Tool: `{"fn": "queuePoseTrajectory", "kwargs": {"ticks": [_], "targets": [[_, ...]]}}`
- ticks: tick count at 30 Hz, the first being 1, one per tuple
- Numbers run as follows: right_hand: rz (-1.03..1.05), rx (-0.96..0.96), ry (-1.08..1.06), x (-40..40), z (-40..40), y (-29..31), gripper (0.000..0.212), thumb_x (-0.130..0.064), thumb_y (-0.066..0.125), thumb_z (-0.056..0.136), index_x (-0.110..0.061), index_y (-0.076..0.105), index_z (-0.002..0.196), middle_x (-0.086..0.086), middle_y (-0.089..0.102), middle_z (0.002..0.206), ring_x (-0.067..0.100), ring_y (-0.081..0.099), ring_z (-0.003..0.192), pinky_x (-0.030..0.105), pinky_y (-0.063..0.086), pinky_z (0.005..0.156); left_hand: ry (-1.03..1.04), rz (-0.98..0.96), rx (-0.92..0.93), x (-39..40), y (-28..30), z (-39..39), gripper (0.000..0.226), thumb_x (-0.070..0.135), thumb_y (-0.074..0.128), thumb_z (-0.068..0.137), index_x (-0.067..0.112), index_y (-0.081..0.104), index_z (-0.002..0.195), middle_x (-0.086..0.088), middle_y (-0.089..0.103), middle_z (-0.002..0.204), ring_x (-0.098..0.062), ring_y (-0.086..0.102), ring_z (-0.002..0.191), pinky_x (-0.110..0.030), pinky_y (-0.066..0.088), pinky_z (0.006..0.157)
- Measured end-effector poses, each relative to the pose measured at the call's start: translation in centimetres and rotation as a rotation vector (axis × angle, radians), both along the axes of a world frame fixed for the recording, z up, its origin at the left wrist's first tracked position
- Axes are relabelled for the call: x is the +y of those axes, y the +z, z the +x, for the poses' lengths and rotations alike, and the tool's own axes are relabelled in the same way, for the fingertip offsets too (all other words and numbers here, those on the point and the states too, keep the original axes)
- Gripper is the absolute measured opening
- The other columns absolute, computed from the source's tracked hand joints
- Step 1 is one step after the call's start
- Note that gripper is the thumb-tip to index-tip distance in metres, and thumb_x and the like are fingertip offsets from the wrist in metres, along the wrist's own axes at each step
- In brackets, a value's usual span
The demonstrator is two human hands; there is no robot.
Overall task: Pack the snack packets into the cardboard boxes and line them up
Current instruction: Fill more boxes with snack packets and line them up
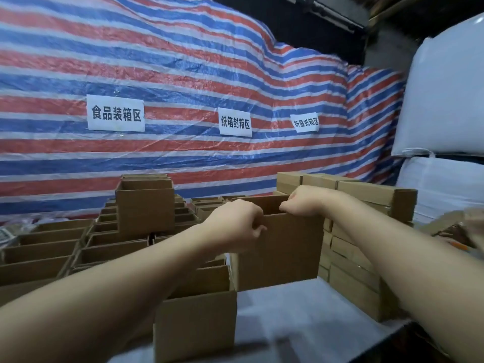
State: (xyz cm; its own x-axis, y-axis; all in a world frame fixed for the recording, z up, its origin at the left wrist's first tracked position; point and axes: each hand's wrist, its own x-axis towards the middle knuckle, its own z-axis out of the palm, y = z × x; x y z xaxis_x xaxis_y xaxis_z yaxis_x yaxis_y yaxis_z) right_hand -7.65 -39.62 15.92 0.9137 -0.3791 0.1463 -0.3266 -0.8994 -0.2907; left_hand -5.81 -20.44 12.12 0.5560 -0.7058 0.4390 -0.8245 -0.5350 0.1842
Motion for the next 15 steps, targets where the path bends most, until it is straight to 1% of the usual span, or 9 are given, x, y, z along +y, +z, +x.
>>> {"fn": "queuePoseTrajectory", "kwargs": {"ticks": [2, 4, 6, 7, 9, 11, 12, 13, 15], "targets": [[-0.049, 0.043, -0.053, 0.8, -1.4, 1.0, 0.023, -0.043, 0.053, 0.101, -0.027, 0.056, 0.084, -0.005, 0.061, 0.087, 0.012, 0.058, 0.073, 0.028, 0.044, 0.062, -0.021, -0.03, -0.007, 0.4, 0.2, -1.4, 0.009, 0.028, 0.058, 0.098, 0.024, 0.066, 0.101, 0.007, 0.064, 0.09, -0.008, 0.062, 0.079, -0.023, 0.055, 0.071], [-0.076, 0.058, -0.084, 2.0, -2.6, 2.1, 0.02, -0.046, 0.052, 0.101, -0.028, 0.053, 0.091, -0.006, 0.057, 0.087, 0.012, 0.055, 0.07, 0.028, 0.043, 0.058, -0.041, -0.039, -0.034, 1.5, 0.5, -2.5, 0.005, 0.028, 0.057, 0.098, 0.029, 0.06, 0.094, 0.009, 0.061, 0.086, -0.007, 0.059, 0.076, -0.016, 0.046, 0.062], [-0.005, 0.066, -0.07, 3.5, -3.7, 3.2, 0.023, -0.05, 0.053, 0.1, -0.027, 0.055, 0.098, -0.005, 0.06, 0.09, 0.014, 0.059, 0.072, 0.027, 0.044, 0.055, -0.042, -0.037, -0.091, 3.8, 1.1, -3.5, 0.015, 0.03, 0.058, 0.098, 0.035, 0.051, 0.085, 0.016, 0.055, 0.078, -0.004, 0.055, 0.07, -0.013, 0.035, 0.056], [0.048, 0.073, -0.048, 4.5, -4.2, 3.6, 0.028, -0.052, 0.053, 0.1, -0.025, 0.058, 0.101, -0.004, 0.063, 0.094, 0.015, 0.063, 0.077, 0.028, 0.047, 0.056, -0.031, -0.032, -0.118, 5.3, 1.4, -4.0, 0.019, 0.031, 0.058, 0.097, 0.037, 0.049, 0.081, 0.019, 0.053, 0.074, -0.003, 0.054, 0.068, -0.013, 0.033, 0.055], [0.1, 0.083, 0.024, 6.8, -4.6, 3.9, 0.031, -0.056, 0.054, 0.098, -0.027, 0.061, 0.104, -0.004, 0.066, 0.1, 0.018, 0.068, 0.089, 0.032, 0.056, 0.068, 0.009, -0.012, -0.146, 8.6, 1.8, -4.7, 0.023, 0.034, 0.059, 0.096, 0.037, 0.048, 0.076, 0.018, 0.055, 0.073, -0.002, 0.056, 0.067, -0.014, 0.035, 0.055], [0.05, 0.058, 0.128, 9.7, -4.4, 3.2, 0.027, -0.055, 0.058, 0.096, -0.029, 0.06, 0.104, -0.005, 0.066, 0.103, 0.019, 0.068, 0.097, 0.036, 0.059, 0.082, 0.073, 0.014, -0.143, 12.2, 1.7, -5.3, 0.018, 0.035, 0.058, 0.096, 0.033, 0.056, 0.078, 0.015, 0.059, 0.076, -0.003, 0.058, 0.071, -0.019, 0.044, 0.058], [0.025, 0.027, 0.176, 11.4, -4.1, 2.7, 0.024, -0.052, 0.061, 0.095, -0.029, 0.062, 0.103, -0.006, 0.067, 0.101, 0.018, 0.068, 0.095, 0.034, 0.06, 0.079, 0.11, 0.028, -0.14, 14.1, 1.4, -5.5, 0.014, 0.035, 0.057, 0.096, 0.03, 0.06, 0.084, 0.013, 0.061, 0.079, -0.004, 0.06, 0.074, -0.024, 0.049, 0.062], [0.017, -0.006, 0.219, 13.1, -3.8, 2.0, 0.02, -0.048, 0.063, 0.095, -0.029, 0.063, 0.1, -0.006, 0.067, 0.098, 0.016, 0.068, 0.09, 0.029, 0.059, 0.072, 0.144, 0.04, -0.14, 15.8, 1.0, -5.8, 0.012, 0.035, 0.057, 0.096, 0.028, 0.063, 0.088, 0.012, 0.063, 0.08, -0.005, 0.06, 0.076, -0.026, 0.051, 0.067], [0.047, -0.018, 0.324, 16.3, -3.2, 0.4, 0.011, -0.042, 0.065, 0.095, -0.032, 0.064, 0.094, -0.008, 0.066, 0.094, 0.013, 0.066, 0.085, 0.022, 0.054, 0.062, 0.192, 0.063, -0.145, 19.2, -0.1, -6.6, 0.009, 0.036, 0.058, 0.095, 0.031, 0.064, 0.089, 0.014, 0.063, 0.079, -0.002, 0.06, 0.075, -0.022, 0.05, 0.068]]}}
